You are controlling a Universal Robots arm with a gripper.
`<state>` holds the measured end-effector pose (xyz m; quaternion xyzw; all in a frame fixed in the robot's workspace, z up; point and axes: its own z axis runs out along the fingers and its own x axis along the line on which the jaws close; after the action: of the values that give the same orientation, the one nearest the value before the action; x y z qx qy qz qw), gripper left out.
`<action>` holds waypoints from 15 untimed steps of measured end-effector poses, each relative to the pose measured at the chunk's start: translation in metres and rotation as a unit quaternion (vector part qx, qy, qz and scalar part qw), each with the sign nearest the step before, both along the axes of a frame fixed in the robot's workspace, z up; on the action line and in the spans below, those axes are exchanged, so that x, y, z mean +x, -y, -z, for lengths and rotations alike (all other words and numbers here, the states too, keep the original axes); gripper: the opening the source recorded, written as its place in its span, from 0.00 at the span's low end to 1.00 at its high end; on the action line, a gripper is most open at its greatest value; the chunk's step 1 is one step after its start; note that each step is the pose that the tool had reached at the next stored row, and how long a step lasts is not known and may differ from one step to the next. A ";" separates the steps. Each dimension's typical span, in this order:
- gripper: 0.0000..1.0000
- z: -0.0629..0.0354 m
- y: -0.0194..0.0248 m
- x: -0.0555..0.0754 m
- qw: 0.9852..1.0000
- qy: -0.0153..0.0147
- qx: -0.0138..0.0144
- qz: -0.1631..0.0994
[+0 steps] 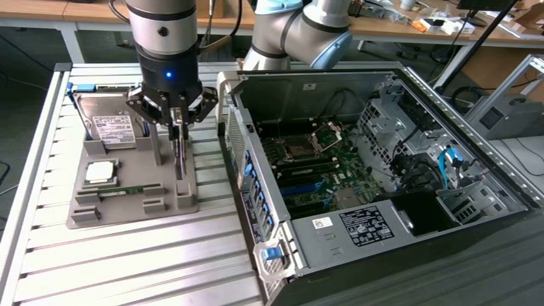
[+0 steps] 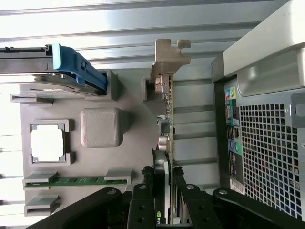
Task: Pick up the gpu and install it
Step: 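Pick up the gpu and move the gpu toward the slot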
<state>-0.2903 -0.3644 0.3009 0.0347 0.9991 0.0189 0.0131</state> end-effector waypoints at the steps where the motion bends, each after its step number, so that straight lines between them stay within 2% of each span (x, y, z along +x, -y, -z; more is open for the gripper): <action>1: 0.27 -0.0005 0.0000 0.000 1.000 0.000 0.000 0.000; 15: 0.27 -0.0064 0.0000 0.000 1.000 0.000 0.000 0.000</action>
<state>-0.2903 -0.3644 0.3073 0.0347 0.9991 0.0190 0.0131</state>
